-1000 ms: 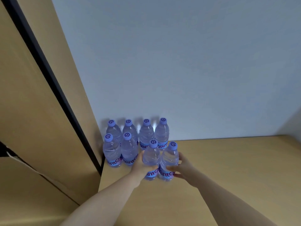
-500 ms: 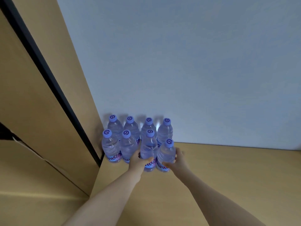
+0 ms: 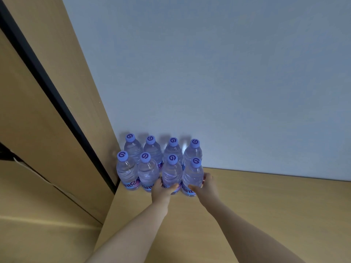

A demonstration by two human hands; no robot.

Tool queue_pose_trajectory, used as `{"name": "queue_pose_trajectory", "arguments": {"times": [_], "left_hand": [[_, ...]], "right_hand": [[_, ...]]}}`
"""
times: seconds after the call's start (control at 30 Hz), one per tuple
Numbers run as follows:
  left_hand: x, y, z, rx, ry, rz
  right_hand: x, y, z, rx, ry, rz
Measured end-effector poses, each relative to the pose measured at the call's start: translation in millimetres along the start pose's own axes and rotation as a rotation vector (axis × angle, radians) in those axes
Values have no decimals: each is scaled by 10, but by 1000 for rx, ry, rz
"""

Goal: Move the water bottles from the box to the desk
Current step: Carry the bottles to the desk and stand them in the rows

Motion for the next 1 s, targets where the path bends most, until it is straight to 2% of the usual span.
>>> {"name": "queue_pose_trajectory", "arguments": {"times": [0.17,0.33,0.47,0.63,0.73,0.87,1.0], "left_hand": [[108,-18,-36,-2,150,111],[69,-41,14,78,73,186],[-9,13,39,63,9,227],[-58,184,157,92,-377,42],[-24,336,338,102,-634,-20],[60,553,765,68,-983,-73],[112,814,1389,-67,-1042,-65]], "right_hand": [[4,14,-51,-16,36,-1],[-19,42,-47,7,47,-5],[6,65,-26,42,17,-42],[-9,195,-62,126,38,-159],[-41,312,-168,249,208,-134],[7,482,-427,327,445,-89],[176,643,-838,414,517,11]]}}
Point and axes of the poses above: each hand's wrist, its own y-axis away from the middle knuckle, its own z-axis out of the back of the hand, x = y × z, the point moved 2 cm from there along -y, towards the middle knuckle, and after that the axes turned 2 degrees about x, right-handed, at the moved point
